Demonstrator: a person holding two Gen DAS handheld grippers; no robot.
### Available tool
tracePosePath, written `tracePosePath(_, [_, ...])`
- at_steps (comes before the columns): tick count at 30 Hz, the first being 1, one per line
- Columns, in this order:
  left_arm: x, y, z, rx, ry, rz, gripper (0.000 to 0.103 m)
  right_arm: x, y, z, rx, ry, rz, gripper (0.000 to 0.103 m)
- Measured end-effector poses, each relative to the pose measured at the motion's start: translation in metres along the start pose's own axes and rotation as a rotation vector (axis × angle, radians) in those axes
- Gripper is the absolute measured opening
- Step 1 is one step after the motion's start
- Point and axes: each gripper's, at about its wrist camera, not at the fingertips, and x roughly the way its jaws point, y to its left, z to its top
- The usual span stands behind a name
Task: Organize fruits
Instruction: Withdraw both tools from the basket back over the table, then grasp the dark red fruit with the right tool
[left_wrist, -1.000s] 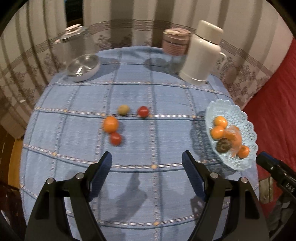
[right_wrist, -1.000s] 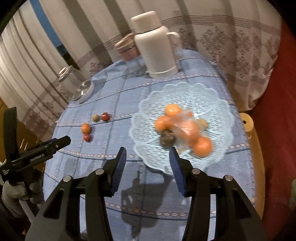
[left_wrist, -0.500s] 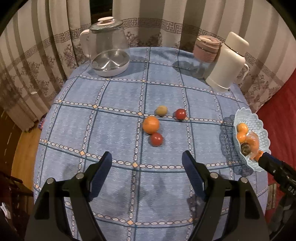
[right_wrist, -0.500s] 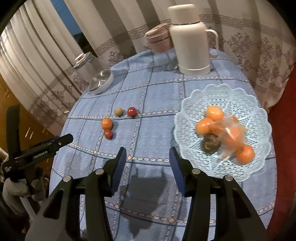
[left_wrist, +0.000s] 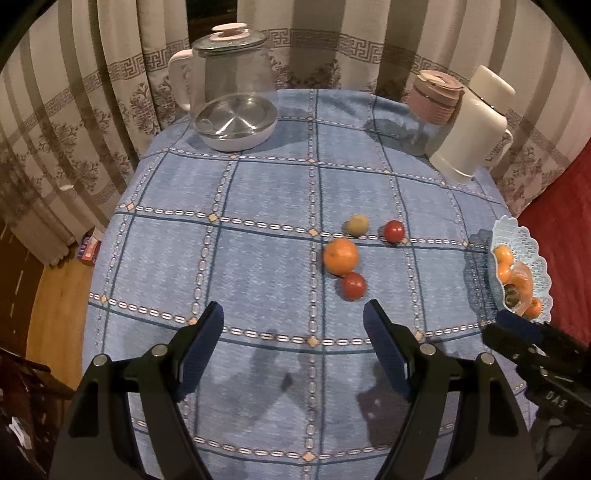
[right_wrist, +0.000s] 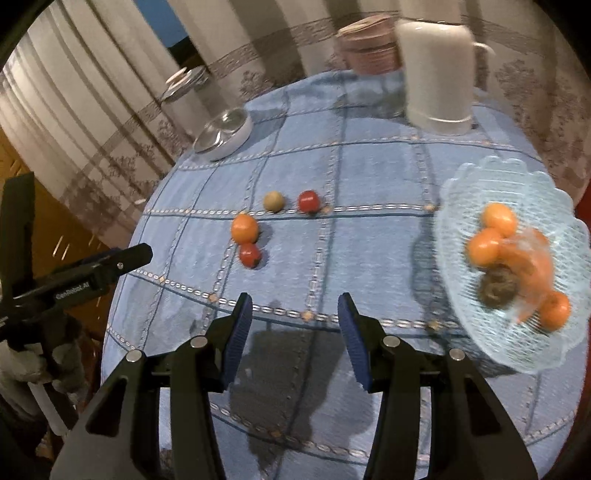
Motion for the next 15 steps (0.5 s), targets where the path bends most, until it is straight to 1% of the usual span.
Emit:
tracePosePath(7, [0.005, 0.035, 0.0, -0.027, 0.009, 0.023, 0.078, 0.043, 0.024, 0.019, -0.02, 0.043, 0.026, 0.05])
tracePosePath(15, [0.007, 0.069, -0.005, -0.067, 0.02, 0.041, 0.078, 0.09, 0.045, 0.032, -0.042, 0.099, 0.036, 0.049])
